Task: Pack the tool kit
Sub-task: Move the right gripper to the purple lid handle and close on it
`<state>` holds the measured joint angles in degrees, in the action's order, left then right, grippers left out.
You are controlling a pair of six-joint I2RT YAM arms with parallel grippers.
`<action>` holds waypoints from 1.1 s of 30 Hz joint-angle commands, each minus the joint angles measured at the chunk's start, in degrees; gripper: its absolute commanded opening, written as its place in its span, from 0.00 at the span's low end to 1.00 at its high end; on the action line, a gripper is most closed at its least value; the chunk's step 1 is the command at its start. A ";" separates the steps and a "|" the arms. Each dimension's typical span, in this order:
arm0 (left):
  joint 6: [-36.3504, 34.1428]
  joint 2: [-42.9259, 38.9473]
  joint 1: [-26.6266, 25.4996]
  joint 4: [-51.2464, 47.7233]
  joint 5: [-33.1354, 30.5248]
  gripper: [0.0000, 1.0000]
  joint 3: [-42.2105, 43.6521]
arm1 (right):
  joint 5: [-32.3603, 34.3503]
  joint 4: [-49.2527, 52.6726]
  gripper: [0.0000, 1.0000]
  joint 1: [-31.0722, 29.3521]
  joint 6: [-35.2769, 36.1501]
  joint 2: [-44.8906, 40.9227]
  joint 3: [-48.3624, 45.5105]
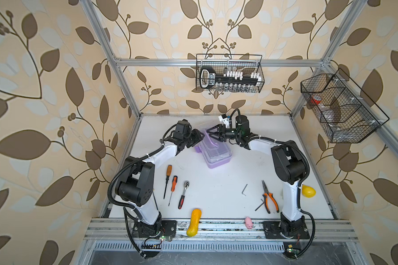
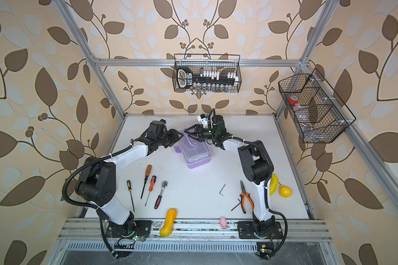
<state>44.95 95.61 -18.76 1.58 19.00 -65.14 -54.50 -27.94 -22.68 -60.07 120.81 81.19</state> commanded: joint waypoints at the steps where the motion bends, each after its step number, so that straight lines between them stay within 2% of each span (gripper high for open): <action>1: -0.55 -0.03 -0.42 1.83 2.52 0.34 -2.18 | -3.43 -0.99 0.64 -1.50 -1.27 2.41 -1.48; 6: 0.75 2.73 -0.65 2.81 4.02 0.26 -3.05 | -3.16 -1.01 0.63 -1.49 -1.60 2.23 -1.38; 10: 0.77 2.88 -0.75 2.73 3.68 0.26 -3.14 | -2.77 0.68 0.63 -1.41 -0.21 1.68 -1.25; 12: 0.69 2.78 -0.75 2.64 3.50 0.26 -3.36 | -1.94 5.50 0.63 -1.41 3.78 0.91 -0.67; 17: 0.10 3.10 -0.75 1.17 3.58 0.24 -5.78 | 3.39 27.66 0.66 -1.27 21.44 -2.41 3.82; 19: -0.03 3.50 -0.75 0.55 3.67 0.24 -6.84 | 5.80 32.77 0.67 -0.76 25.37 -3.88 4.75; 24: -0.30 4.28 -0.75 -0.33 3.76 0.24 -7.97 | 14.74 42.23 0.67 0.79 33.36 -9.49 4.50; 28: -0.64 4.71 -0.75 -1.02 3.91 0.23 -8.76 | 19.70 45.07 0.67 0.64 36.36 -12.16 3.96; 29: -0.78 4.97 -0.76 -1.44 3.93 0.23 -9.20 | 22.15 46.31 0.66 0.21 37.95 -13.36 3.81; 30: -0.82 5.29 -0.75 -1.84 3.92 0.23 -9.87 | 29.06 49.62 0.63 -1.53 42.32 -15.81 3.96; 33: -0.92 5.60 -0.76 -2.37 3.76 0.23 -10.62 | 37.89 51.92 0.60 -4.84 47.19 -17.88 4.31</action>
<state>45.39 101.38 -19.16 -1.65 22.13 -72.64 -29.17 17.72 -24.12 -22.11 106.67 85.12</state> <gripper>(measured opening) 0.226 0.608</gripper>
